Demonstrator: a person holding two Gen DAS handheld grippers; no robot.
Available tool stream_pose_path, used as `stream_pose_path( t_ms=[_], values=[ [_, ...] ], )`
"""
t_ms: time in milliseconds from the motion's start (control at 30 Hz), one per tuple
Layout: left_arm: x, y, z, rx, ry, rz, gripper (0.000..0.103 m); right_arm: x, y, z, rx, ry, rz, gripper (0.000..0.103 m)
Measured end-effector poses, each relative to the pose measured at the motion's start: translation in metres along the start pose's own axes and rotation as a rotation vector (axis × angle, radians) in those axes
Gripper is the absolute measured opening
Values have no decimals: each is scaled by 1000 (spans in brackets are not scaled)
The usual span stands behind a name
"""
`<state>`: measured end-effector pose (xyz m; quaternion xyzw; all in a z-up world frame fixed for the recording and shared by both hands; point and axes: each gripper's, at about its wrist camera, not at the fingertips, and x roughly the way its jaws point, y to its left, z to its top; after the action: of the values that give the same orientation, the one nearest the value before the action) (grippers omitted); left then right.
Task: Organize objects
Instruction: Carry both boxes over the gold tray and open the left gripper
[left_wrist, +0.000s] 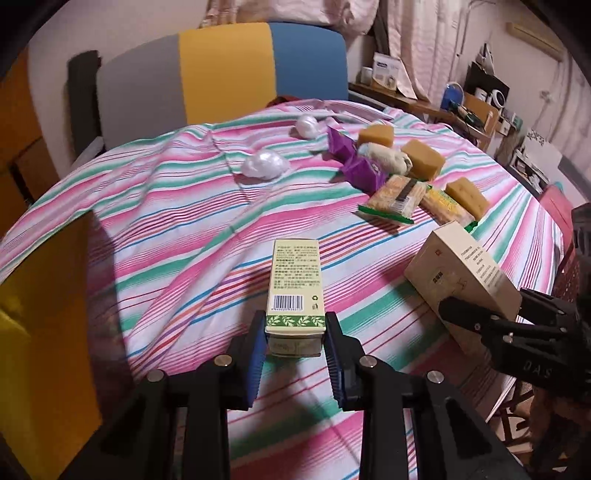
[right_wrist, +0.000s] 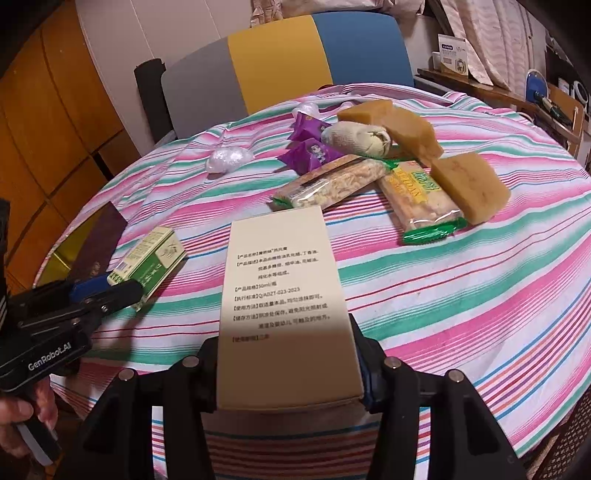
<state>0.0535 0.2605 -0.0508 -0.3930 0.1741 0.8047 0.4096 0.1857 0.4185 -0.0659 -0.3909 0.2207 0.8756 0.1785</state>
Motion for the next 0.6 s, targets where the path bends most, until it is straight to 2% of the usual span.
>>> stream_pose_path(
  t_ms=[100, 267, 400, 600],
  values=[
    [-13, 9, -6, -30, -26, 8, 30, 0, 5, -1, 1, 4, 7, 53],
    [-45, 31, -15, -135, -89, 0, 30, -1, 17, -1, -3, 7, 39, 52],
    [-71, 50, -24, -165, -133, 67, 30, -6, 30, -2, -23, 1, 71, 52],
    [-95, 94, -49, -246, -131, 199, 30, -16, 58, 2, -72, -19, 124, 52]
  ],
)
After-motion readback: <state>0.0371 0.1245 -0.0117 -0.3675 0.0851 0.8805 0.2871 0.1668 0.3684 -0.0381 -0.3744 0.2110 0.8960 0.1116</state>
